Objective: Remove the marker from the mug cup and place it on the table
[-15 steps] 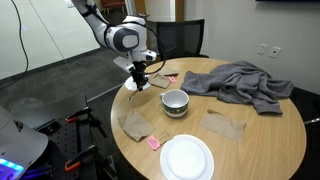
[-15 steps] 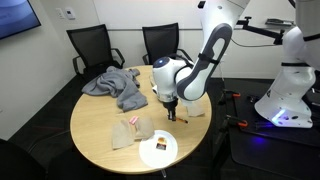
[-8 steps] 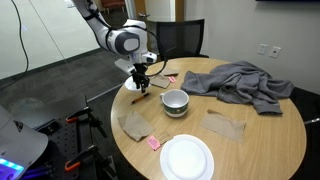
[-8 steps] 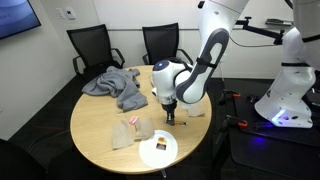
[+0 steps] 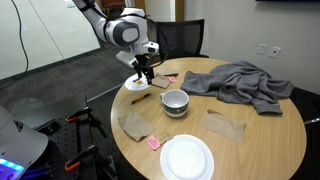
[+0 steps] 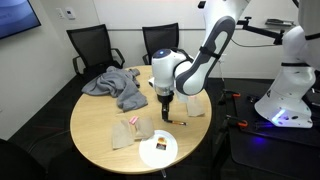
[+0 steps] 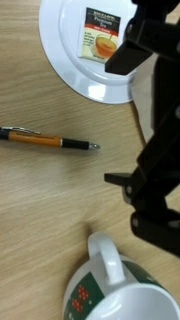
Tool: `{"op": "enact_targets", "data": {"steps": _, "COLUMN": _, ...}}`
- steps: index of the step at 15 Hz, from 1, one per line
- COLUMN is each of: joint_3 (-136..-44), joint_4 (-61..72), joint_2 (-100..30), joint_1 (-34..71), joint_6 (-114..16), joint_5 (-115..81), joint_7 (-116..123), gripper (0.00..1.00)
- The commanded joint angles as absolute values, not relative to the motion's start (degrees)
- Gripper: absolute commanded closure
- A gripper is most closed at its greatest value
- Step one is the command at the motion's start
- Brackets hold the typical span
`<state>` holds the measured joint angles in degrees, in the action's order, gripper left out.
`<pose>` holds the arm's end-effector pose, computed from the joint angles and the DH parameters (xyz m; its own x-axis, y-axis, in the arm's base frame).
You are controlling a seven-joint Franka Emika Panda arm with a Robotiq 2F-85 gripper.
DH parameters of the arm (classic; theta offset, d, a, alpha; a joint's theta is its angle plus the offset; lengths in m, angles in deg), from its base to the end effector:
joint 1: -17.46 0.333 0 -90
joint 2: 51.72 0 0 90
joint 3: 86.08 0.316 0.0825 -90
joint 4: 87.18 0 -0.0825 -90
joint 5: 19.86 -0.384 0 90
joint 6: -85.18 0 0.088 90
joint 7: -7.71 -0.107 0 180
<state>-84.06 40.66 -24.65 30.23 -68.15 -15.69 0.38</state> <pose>0.5212 0.1407 0.1548 0.9813 0.1906 -0.0252 0.1911 -0.9814 0.0182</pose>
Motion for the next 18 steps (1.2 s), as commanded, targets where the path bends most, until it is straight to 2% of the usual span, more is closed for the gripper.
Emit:
{"op": "enact_targets", "data": {"steps": 1, "joint_3": -84.72, "joint_4": 47.42, "joint_2": -34.93, "joint_1": 30.12, "joint_6": -69.85, "joint_5": -15.08, "joint_7": -2.02, "gripper": 0.00}}
{"op": "enact_targets", "data": {"steps": 11, "joint_3": -83.19, "joint_4": 57.50, "joint_2": -55.79, "joint_1": 26.17, "joint_6": -71.76, "joint_5": -17.02, "joint_7": -4.74, "gripper": 0.00}}
{"op": "enact_targets", "data": {"steps": 14, "joint_3": -82.83, "joint_4": 59.11, "joint_2": -58.77, "joint_1": 25.06, "joint_6": -71.83, "joint_5": -17.64, "joint_7": -4.27, "gripper": 0.00}}
{"op": "enact_targets", "data": {"steps": 18, "joint_3": -82.25, "joint_4": 56.57, "joint_2": -55.74, "joint_1": 24.62, "joint_6": -70.86, "joint_5": -16.99, "joint_7": -3.62, "gripper": 0.00}}
